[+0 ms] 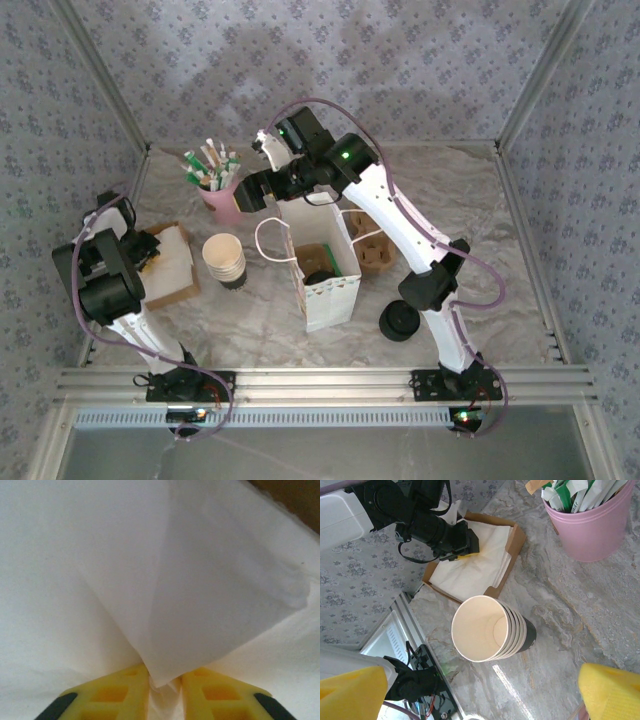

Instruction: Pack the takeout coffee

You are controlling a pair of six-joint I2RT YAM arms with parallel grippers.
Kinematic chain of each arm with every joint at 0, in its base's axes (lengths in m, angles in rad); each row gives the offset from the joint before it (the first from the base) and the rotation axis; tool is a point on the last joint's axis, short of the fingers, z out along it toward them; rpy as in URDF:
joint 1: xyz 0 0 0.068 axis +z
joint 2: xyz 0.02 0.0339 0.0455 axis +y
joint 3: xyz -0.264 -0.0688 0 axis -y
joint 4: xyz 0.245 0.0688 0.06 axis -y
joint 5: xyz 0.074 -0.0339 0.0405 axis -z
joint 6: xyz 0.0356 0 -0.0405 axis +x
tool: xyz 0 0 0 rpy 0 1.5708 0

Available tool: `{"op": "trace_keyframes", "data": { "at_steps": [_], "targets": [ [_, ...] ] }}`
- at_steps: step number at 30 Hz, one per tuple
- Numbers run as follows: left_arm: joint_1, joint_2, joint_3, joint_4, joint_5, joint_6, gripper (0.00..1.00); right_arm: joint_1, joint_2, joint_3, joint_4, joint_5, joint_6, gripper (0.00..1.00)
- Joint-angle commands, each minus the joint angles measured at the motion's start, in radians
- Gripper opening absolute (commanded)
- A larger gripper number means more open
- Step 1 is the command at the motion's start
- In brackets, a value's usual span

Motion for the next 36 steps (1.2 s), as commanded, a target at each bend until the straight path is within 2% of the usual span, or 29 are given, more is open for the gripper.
{"op": "trace_keyframes", "data": {
  "at_steps": [1,6,12,29,36],
  "targets": [
    [0.002,-0.032,0.004,-0.023,0.005,0.002,0.16,-0.006,0.007,-0.001,-0.003,-0.019,-0.009,1.00],
    [0.002,-0.040,0.000,-0.028,0.005,0.004,0.03,-0.006,0.004,-0.006,-0.004,-0.019,-0.012,1.00],
    [0.002,-0.115,0.009,-0.055,0.005,0.009,0.00,-0.006,0.002,-0.006,-0.002,-0.019,-0.011,1.00],
    [0.000,-0.370,0.085,-0.173,0.066,0.026,0.00,-0.007,-0.007,-0.006,-0.006,-0.017,-0.013,1.00],
    [0.000,-0.418,0.117,-0.206,0.077,0.028,0.00,-0.003,-0.016,-0.012,-0.009,-0.013,-0.015,1.00]
  ]
}}
